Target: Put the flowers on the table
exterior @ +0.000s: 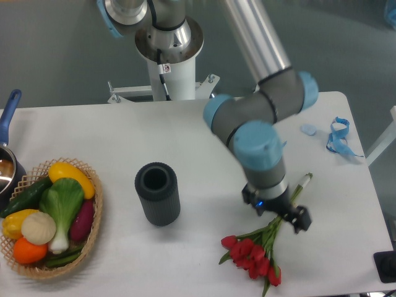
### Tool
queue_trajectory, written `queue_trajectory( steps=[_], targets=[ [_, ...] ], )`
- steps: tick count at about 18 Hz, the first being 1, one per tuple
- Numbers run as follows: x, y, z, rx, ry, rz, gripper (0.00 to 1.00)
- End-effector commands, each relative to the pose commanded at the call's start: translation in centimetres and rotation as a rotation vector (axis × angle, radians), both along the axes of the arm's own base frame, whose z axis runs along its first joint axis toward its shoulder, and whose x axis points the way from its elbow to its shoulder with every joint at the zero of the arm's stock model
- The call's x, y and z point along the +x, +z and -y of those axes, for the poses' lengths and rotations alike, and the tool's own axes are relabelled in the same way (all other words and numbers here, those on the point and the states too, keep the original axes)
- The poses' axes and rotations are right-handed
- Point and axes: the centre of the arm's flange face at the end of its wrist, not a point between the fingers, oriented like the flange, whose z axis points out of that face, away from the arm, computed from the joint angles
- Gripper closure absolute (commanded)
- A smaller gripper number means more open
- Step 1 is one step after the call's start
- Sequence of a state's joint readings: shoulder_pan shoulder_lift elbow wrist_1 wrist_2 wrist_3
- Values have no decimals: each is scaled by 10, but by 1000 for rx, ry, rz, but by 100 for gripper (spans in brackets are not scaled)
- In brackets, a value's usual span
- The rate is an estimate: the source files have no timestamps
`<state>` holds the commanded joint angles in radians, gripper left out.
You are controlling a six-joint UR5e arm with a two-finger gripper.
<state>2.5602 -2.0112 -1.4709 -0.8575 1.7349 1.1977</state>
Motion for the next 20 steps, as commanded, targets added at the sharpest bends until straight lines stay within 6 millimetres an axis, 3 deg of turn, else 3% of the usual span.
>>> queue_trajectory(
  steps=[2, 4, 7, 10, 12, 15, 20],
  targets=[
    [-11, 1, 20, -17, -60, 17, 0],
    [-21, 20, 53, 0, -119, 52, 0],
    [-48, 37, 127, 2, -255, 116, 0],
    [-55, 61, 180, -64, -397, 95, 0],
    [-57, 70, 203, -80, -422, 101, 0],
    [-58, 79, 222, -41, -432, 112, 0],
    [-67, 80, 258, -37, -509, 128, 0]
  ],
)
